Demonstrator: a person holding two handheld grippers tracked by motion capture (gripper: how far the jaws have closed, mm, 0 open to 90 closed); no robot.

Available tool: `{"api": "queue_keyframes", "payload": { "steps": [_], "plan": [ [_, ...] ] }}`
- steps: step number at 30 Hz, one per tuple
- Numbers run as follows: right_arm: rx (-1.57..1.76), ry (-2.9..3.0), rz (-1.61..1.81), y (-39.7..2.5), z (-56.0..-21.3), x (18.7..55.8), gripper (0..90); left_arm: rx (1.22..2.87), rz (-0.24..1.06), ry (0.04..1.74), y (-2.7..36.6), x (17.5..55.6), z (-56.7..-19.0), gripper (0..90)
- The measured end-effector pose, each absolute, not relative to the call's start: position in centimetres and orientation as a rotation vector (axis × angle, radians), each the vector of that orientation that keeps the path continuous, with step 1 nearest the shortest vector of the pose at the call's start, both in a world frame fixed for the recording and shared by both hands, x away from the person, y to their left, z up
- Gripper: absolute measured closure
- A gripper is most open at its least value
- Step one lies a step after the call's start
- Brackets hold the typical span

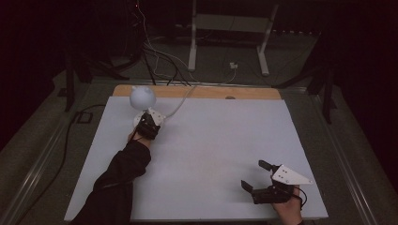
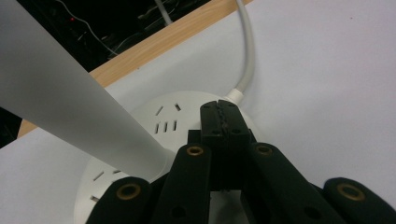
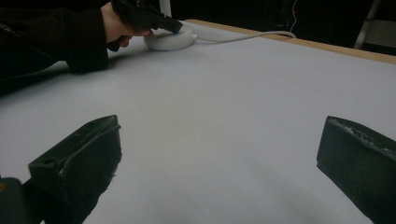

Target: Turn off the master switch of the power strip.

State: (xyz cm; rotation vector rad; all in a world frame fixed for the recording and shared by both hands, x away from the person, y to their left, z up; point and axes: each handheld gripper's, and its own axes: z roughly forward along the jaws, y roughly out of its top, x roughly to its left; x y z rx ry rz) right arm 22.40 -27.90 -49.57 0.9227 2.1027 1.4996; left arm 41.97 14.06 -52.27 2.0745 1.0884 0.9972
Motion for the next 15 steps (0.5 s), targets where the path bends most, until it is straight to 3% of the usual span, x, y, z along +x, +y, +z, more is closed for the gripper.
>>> {"api": "queue_keyframes", "payload": {
  "steps": [15],
  "plan": [
    [0.926,2.107,1.497,-27.80,-49.64,22.46,0.0,2.114,1.002,1.071,13.93,41.98,-52.07,90.0]
  ]
}}
